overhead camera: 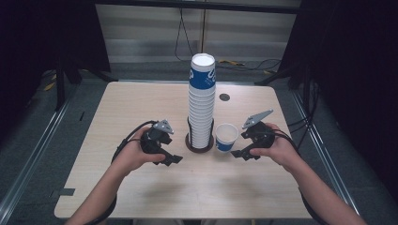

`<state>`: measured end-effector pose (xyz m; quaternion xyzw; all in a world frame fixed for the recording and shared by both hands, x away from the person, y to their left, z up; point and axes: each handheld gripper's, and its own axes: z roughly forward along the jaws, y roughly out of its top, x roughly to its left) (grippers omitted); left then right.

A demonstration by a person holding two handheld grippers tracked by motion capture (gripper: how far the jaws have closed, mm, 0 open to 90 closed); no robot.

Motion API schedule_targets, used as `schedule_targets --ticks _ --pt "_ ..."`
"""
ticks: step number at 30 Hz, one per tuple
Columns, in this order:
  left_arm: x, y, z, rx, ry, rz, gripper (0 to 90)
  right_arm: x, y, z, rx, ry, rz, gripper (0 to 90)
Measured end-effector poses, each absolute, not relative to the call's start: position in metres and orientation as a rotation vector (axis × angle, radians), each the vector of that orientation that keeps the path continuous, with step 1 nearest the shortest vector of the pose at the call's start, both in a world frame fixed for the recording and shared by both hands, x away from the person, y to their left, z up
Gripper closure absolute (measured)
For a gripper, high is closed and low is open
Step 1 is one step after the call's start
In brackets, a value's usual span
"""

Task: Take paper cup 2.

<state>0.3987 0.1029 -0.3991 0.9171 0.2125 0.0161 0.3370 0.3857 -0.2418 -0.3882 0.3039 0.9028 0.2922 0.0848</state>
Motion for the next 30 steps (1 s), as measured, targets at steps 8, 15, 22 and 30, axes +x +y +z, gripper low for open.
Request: schedule_targets --ticks 8,15,22,30 --pt "0.410 0.101 -0.369 2.427 0.559 0.086 18.2 0.390 -0.229 -0.377 0.850 2.746 0.818 13.9" --pt "0.418 0.095 -0.344 2.433 0.567 0.100 18.2 0.400 -0.214 -0.367 0.798 2.740 0.815 14.0" --pt "0.428 0.093 -0.329 2.420 0.584 0.114 18.2 0.407 -0.204 -0.359 0.785 2.722 0.854 13.9" --pt "0.438 0.085 -0.310 2.437 0.568 0.136 18.2 0.418 -0.200 -0.348 0.794 2.715 0.881 14.1"
